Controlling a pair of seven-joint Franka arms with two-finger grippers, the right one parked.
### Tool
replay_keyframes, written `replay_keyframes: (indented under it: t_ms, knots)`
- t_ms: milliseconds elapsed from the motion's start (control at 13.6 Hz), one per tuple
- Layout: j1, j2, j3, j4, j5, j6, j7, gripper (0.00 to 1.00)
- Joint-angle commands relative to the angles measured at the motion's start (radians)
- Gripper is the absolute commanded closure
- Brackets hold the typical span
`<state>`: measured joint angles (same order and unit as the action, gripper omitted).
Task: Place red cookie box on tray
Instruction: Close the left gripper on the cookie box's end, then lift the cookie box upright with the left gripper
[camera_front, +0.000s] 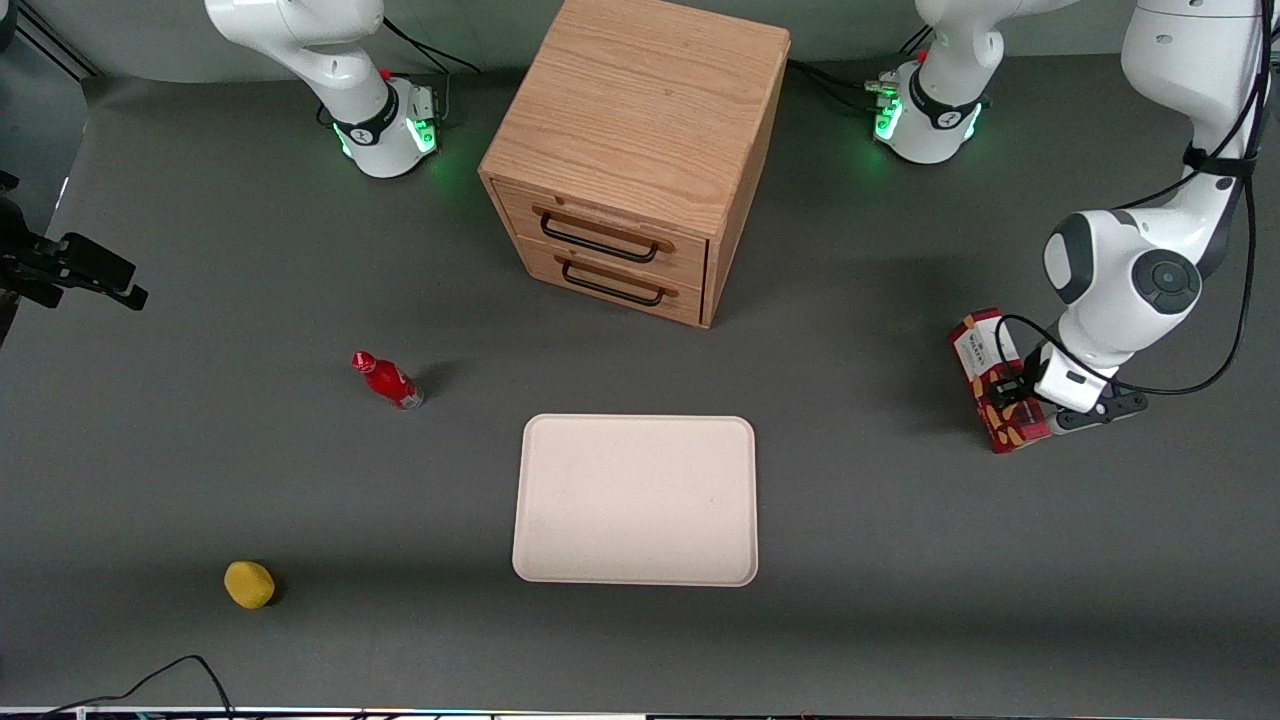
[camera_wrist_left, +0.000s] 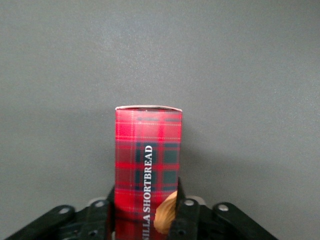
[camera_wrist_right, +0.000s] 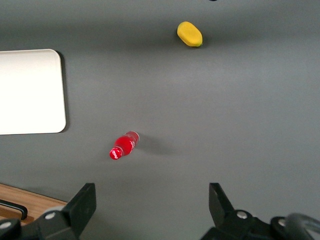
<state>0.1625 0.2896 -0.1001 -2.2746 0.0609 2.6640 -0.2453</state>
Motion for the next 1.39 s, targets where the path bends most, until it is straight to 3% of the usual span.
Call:
replay_keyframes:
  t_ms: [0,220,440,660,953,1320]
  knots:
    - [0.000,-0.020,-0.004,-0.019,-0.006,0.005,-0.011,0.94]
    - [0.000,-0.055,-0.004,-0.011,-0.006,-0.030,-0.009,0.96]
    - [-0.001,-0.131,-0.009,0.064,-0.004,-0.241,-0.006,0.96]
    - [-0.007,-0.158,-0.013,0.283,-0.006,-0.603,0.001,0.96]
    - [-0.021,-0.156,-0.029,0.568,-0.010,-0.948,0.001,0.95]
    - [-0.029,-0.149,-0.084,0.757,-0.036,-1.096,-0.026,0.95]
